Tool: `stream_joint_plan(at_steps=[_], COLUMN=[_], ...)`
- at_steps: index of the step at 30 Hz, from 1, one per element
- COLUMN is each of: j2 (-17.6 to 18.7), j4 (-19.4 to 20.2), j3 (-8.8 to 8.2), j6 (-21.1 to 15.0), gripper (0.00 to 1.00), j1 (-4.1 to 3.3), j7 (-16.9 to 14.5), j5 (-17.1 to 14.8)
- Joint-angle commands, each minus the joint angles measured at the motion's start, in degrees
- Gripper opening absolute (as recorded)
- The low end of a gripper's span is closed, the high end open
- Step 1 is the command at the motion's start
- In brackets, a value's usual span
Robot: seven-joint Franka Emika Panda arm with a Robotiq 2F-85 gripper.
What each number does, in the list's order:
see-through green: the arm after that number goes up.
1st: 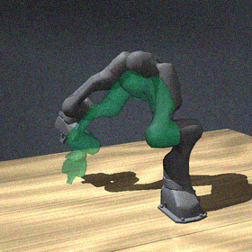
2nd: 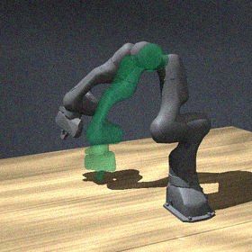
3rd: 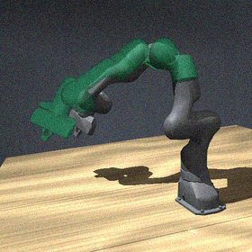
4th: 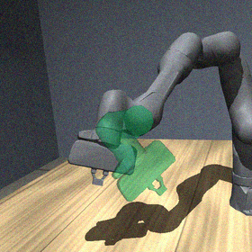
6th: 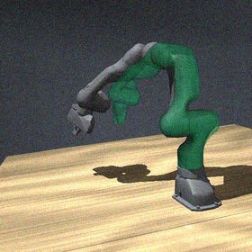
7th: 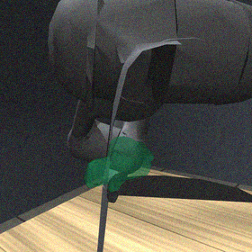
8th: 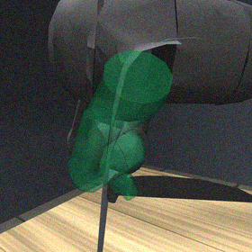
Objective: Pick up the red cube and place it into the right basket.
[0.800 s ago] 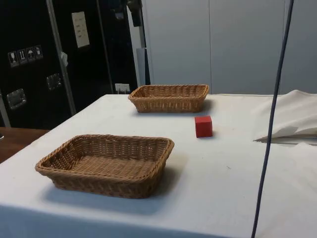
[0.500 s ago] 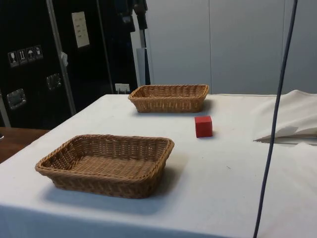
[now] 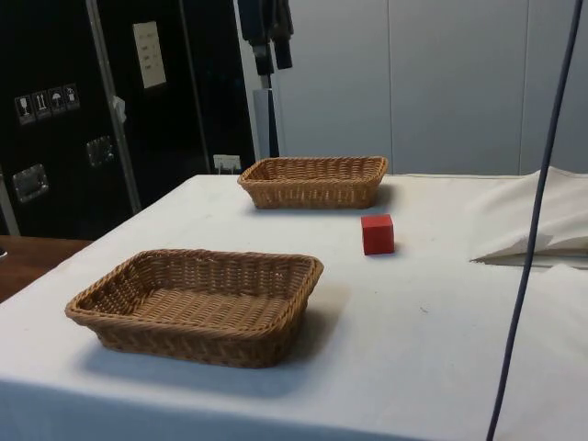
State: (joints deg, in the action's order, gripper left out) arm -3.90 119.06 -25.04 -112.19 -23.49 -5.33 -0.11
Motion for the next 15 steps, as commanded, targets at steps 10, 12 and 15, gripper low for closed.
stream_joint_plan(at_steps=[10,12,15], j2=[-3.95,-3.5,-4.98], j4=[8.42,7.85,11.06], j3=[0.06,0.0,0.0], j6=[-7.51,-6.59,-9.74], gripper=[1.0,1.0,1.0], j1=[0.74,0.63,1.09], j7=[-0.86,-1.09,-1.38], j5=[1.43,0.74,1.72])
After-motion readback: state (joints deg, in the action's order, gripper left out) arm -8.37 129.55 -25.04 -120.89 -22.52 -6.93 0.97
